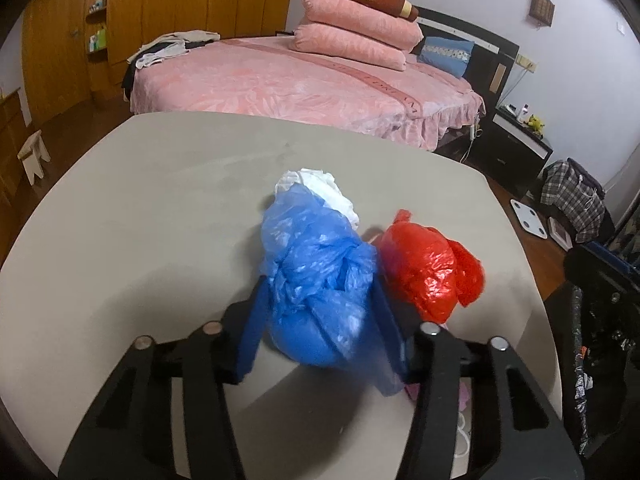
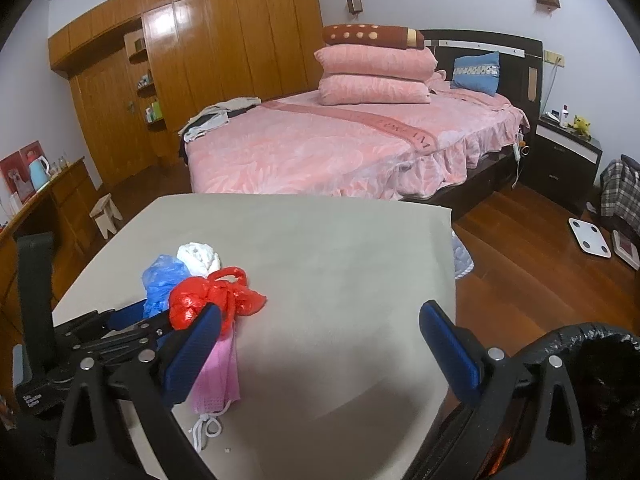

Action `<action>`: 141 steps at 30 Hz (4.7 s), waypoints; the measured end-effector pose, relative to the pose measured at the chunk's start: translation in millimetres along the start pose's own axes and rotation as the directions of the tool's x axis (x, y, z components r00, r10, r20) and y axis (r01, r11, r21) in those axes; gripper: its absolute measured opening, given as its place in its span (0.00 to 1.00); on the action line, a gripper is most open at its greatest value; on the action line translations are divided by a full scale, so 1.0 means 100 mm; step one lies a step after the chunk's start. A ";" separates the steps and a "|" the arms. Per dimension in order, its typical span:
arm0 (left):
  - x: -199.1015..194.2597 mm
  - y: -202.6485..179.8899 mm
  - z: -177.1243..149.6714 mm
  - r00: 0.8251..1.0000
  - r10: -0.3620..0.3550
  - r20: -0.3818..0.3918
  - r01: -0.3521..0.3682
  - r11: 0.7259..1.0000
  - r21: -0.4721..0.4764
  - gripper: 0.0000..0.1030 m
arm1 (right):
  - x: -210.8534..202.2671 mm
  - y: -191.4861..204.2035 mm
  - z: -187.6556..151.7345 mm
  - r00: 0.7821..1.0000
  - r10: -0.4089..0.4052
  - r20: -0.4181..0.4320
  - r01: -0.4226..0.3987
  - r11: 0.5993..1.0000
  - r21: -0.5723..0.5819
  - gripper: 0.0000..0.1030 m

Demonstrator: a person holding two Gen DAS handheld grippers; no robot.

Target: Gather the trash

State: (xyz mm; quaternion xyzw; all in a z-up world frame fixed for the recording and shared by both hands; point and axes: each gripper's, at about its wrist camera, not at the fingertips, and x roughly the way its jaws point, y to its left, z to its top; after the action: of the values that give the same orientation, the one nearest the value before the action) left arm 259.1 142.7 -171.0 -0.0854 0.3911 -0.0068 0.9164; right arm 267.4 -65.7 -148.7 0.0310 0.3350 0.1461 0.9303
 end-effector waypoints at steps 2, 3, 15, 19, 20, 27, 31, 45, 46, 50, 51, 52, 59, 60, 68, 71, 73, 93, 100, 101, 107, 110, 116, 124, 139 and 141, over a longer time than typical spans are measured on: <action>-0.05 0.01 -0.01 1.000 0.006 0.017 -0.006 1.000 -0.005 0.39 | 0.01 0.02 0.00 1.000 0.003 -0.001 -0.003 1.000 -0.003 0.94; -0.08 0.01 0.00 1.000 0.008 0.024 -0.007 1.000 -0.009 0.36 | 0.01 0.04 0.00 1.000 0.005 0.000 -0.005 1.000 -0.005 0.94; -0.58 0.30 -0.08 0.993 0.065 0.096 -0.062 0.998 -0.027 0.30 | 0.15 0.34 0.02 0.998 0.059 -0.001 -0.059 0.997 -0.045 0.94; -0.59 0.49 -0.11 0.990 0.108 0.086 -0.104 0.993 -0.047 0.30 | 0.29 0.51 0.03 0.996 0.091 -0.020 -0.092 0.994 -0.058 0.94; -0.59 0.54 -0.11 0.989 0.117 0.085 -0.113 0.992 -0.054 0.30 | 0.31 0.55 0.03 0.995 0.097 -0.023 -0.098 0.993 -0.061 0.94; -0.58 0.79 -0.02 0.980 0.172 0.096 -0.167 0.985 -0.053 0.30 | 0.49 0.86 0.07 0.989 0.142 -0.043 -0.146 0.985 -0.093 0.94; -0.56 0.92 0.01 0.976 0.192 0.098 -0.187 0.980 -0.060 0.30 | 0.57 1.03 0.10 0.985 0.163 -0.054 -0.168 0.980 -0.108 0.94; -0.53 1.18 0.01 0.976 0.194 0.099 -0.184 0.977 -0.105 0.30 | 0.97 1.47 -0.05 0.975 0.154 -0.158 -0.178 0.973 -0.146 0.68; -0.54 1.19 0.01 0.976 0.192 0.101 -0.181 0.978 -0.107 0.30 | 0.98 1.48 -0.07 0.972 0.159 -0.171 -0.185 0.971 -0.148 0.63; -0.60 1.18 -0.02 0.977 0.181 0.110 -0.170 0.980 -0.107 0.30 | 0.93 1.51 -0.10 0.965 0.183 -0.186 -0.213 0.965 -0.156 0.49; -0.64 1.17 -0.03 0.977 0.178 0.116 -0.166 0.980 -0.106 0.30 | 0.89 1.50 -0.10 0.965 0.189 -0.180 -0.218 0.963 -0.156 0.49; -0.66 1.17 -0.02 0.977 0.177 0.119 -0.165 0.981 -0.106 0.30 | 0.85 1.50 -0.09 0.966 0.193 -0.174 -0.220 0.963 -0.154 0.48; -0.93 1.07 0.01 0.973 0.169 0.156 -0.156 0.983 -0.097 0.30 | 0.47 1.42 0.00 0.969 0.214 -0.122 -0.230 0.963 -0.137 0.48; -0.97 1.04 0.03 0.972 0.169 0.161 -0.155 0.983 -0.093 0.30 | 0.40 1.40 0.02 0.970 0.218 -0.112 -0.232 0.963 -0.135 0.48; -1.35 0.74 0.05 0.969 0.139 0.206 -0.129 0.990 -0.058 0.30 | -0.15 1.24 0.18 0.971 0.235 -0.032 -0.237 0.962 -0.137 0.49; -1.48 0.59 0.06 0.967 0.121 0.222 -0.114 0.992 -0.044 0.30 | -0.35 1.17 0.20 0.976 0.219 -0.012 -0.218 0.966 -0.139 0.48; -1.54 0.50 0.06 0.967 0.114 0.229 -0.109 0.993 -0.033 0.30 | -0.48 1.11 0.20 0.977 0.215 0.002 -0.213 0.968 -0.135 0.49; -2.09 -0.74 -0.34 0.965 -0.070 0.251 0.045 0.993 0.105 0.30 | -1.82 0.02 -0.16 0.988 0.084 0.129 -0.080 0.996 -0.035 0.49; -2.11 -1.21 -0.39 0.958 -0.155 0.242 0.115 0.978 0.174 0.30 | -2.13 -0.43 -0.29 0.988 0.003 0.154 -0.005 1.000 0.009 0.49; -2.10 -1.25 -0.40 0.957 -0.163 0.240 0.121 0.976 0.181 0.30 | -2.15 -0.46 -0.30 0.988 -0.005 0.156 0.002 1.000 0.015 0.49; -1.97 -1.33 -0.51 0.964 -0.160 0.213 0.116 0.972 0.205 0.30 | -2.12 -0.68 -0.42 0.989 -0.048 0.143 0.042 0.998 0.049 0.49; -1.86 -1.17 -0.62 0.974 -0.134 0.185 0.101 0.979 0.176 0.30 | -1.99 -0.68 -0.51 0.992 -0.034 0.121 0.029 0.998 0.047 0.49; -1.60 -0.89 -0.83 0.988 -0.092 0.126 0.072 0.986 0.150 0.31 | -1.67 -0.58 -0.67 0.997 0.015 0.079 -0.018 0.999 0.039 0.49; -1.17 -0.73 -0.94 0.997 -0.053 0.060 0.045 0.990 0.132 0.56 | -1.25 -0.37 -0.72 0.999 0.027 0.027 -0.027 1.000 0.001 0.49; -0.66 -0.66 -0.96 0.999 -0.024 -0.042 0.028 0.993 0.114 0.50 | -0.96 -0.29 -0.78 0.999 0.040 -0.035 -0.040 0.999 0.001 0.49; -0.69 -0.67 -0.95 0.999 -0.017 -0.035 0.021 0.993 0.113 0.47 | -0.99 -0.29 -0.76 0.999 0.042 -0.031 -0.042 0.999 0.000 0.49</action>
State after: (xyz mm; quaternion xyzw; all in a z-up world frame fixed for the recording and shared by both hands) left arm 146.5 67.4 -175.8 -0.0366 0.4046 -0.0390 0.9129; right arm 154.2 -125.8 -151.9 0.0356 0.3488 0.1663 0.9217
